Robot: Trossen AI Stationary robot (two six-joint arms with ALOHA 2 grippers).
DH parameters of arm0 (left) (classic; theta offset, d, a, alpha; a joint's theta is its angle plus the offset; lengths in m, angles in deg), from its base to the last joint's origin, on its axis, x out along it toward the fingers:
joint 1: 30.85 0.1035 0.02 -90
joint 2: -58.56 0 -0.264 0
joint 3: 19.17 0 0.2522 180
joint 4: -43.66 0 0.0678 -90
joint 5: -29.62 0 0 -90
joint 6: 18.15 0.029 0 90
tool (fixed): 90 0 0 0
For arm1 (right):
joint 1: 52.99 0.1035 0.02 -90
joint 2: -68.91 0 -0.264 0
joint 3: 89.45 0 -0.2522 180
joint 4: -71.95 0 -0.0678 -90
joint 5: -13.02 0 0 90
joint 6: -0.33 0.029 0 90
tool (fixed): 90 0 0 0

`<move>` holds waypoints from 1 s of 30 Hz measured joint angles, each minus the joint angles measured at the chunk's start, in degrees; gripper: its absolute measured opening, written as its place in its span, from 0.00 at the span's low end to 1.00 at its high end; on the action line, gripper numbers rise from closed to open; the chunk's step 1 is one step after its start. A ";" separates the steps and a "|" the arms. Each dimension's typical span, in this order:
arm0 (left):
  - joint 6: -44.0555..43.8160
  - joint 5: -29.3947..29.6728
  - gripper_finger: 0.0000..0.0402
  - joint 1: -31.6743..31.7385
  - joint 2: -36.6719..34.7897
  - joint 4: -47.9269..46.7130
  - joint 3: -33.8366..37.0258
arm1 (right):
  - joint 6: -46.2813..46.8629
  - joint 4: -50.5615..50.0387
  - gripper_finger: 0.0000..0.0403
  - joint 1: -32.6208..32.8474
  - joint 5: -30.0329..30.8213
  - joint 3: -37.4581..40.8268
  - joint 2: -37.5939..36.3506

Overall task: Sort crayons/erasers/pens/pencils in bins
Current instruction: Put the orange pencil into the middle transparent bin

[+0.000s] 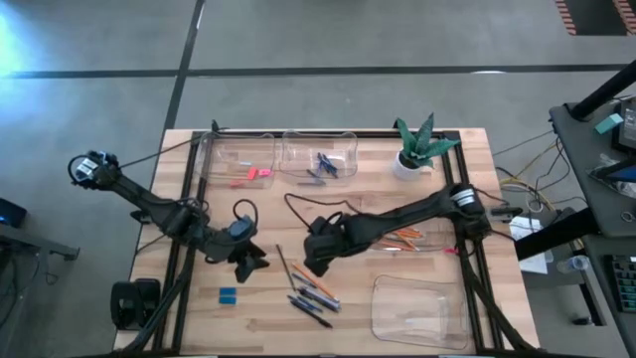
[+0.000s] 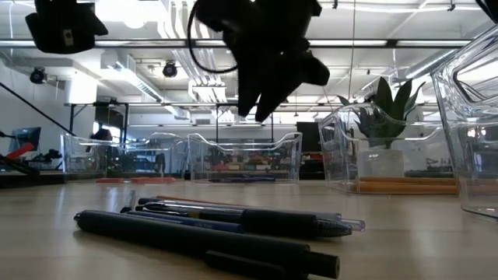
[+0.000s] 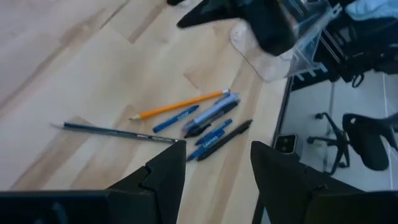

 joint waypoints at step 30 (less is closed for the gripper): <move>2.57 -2.50 0.42 -1.86 -0.71 -2.95 0.00 | 7.52 -4.89 0.34 2.35 -7.37 -23.46 22.70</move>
